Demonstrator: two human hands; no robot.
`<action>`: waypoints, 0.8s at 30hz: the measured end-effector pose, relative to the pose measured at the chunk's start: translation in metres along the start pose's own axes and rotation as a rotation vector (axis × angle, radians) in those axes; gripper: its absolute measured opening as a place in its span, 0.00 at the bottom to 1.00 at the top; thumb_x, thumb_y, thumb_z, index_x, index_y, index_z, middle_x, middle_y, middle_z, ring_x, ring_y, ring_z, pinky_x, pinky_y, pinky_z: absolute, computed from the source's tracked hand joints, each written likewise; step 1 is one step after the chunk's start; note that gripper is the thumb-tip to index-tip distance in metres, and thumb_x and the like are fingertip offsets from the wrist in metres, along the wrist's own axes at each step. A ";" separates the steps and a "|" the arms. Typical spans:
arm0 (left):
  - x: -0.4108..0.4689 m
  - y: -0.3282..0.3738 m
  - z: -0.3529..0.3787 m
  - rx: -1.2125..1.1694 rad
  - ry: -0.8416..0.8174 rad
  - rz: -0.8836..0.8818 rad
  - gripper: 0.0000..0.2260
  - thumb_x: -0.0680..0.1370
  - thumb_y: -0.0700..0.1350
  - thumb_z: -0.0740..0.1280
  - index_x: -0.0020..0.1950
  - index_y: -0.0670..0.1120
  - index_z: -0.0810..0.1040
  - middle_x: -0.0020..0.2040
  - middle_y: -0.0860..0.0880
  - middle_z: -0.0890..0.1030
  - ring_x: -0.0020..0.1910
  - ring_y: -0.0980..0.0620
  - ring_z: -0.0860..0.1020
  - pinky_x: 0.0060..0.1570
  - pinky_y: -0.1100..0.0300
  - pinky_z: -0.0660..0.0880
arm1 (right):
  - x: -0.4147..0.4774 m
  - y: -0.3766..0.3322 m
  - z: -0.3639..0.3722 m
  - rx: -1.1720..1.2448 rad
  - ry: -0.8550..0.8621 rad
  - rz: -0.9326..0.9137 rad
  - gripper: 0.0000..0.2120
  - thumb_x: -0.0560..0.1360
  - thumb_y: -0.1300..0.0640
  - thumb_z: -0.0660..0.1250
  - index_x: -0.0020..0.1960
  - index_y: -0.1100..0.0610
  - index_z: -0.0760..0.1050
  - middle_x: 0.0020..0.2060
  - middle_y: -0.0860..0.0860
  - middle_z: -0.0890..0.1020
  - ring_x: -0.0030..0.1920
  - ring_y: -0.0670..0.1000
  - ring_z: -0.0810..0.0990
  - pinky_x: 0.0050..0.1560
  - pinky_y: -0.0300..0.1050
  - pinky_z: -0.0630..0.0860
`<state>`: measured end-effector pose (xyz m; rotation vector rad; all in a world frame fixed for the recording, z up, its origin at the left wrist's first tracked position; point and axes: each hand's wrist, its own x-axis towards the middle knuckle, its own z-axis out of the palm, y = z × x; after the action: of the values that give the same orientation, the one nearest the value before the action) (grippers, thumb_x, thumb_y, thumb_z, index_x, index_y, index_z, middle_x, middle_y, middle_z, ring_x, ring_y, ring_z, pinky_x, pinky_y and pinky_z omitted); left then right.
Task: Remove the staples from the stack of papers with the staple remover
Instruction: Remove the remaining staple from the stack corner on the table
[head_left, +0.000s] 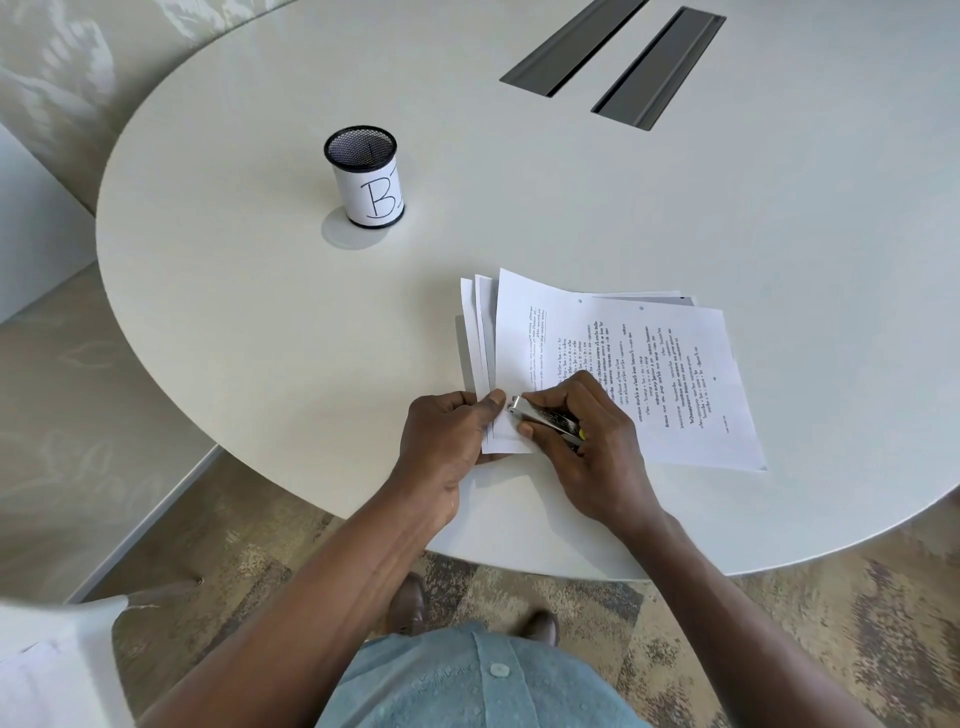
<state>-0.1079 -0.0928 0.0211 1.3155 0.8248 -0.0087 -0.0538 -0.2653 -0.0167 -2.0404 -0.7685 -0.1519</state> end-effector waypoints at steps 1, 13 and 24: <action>0.000 0.000 0.001 -0.003 0.002 0.002 0.09 0.80 0.43 0.78 0.41 0.41 0.89 0.42 0.41 0.90 0.41 0.43 0.88 0.53 0.42 0.87 | 0.000 0.000 0.000 0.006 -0.001 0.004 0.08 0.81 0.58 0.76 0.58 0.61 0.83 0.48 0.50 0.80 0.46 0.48 0.80 0.46 0.42 0.77; 0.000 -0.009 0.006 0.069 0.025 0.060 0.11 0.80 0.47 0.78 0.44 0.40 0.89 0.49 0.35 0.89 0.49 0.34 0.89 0.61 0.33 0.82 | 0.001 0.000 0.000 0.004 -0.014 0.028 0.07 0.80 0.59 0.77 0.57 0.59 0.82 0.48 0.49 0.80 0.46 0.48 0.80 0.45 0.39 0.75; 0.003 -0.007 0.008 0.044 0.056 0.060 0.10 0.81 0.46 0.77 0.45 0.41 0.90 0.47 0.39 0.91 0.45 0.43 0.88 0.54 0.46 0.85 | 0.000 -0.002 -0.005 0.055 0.026 0.063 0.05 0.77 0.60 0.79 0.52 0.57 0.85 0.44 0.47 0.83 0.43 0.47 0.81 0.42 0.46 0.77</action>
<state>-0.1048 -0.1004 0.0142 1.3872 0.8360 0.0581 -0.0539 -0.2680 -0.0122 -2.0042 -0.6840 -0.1194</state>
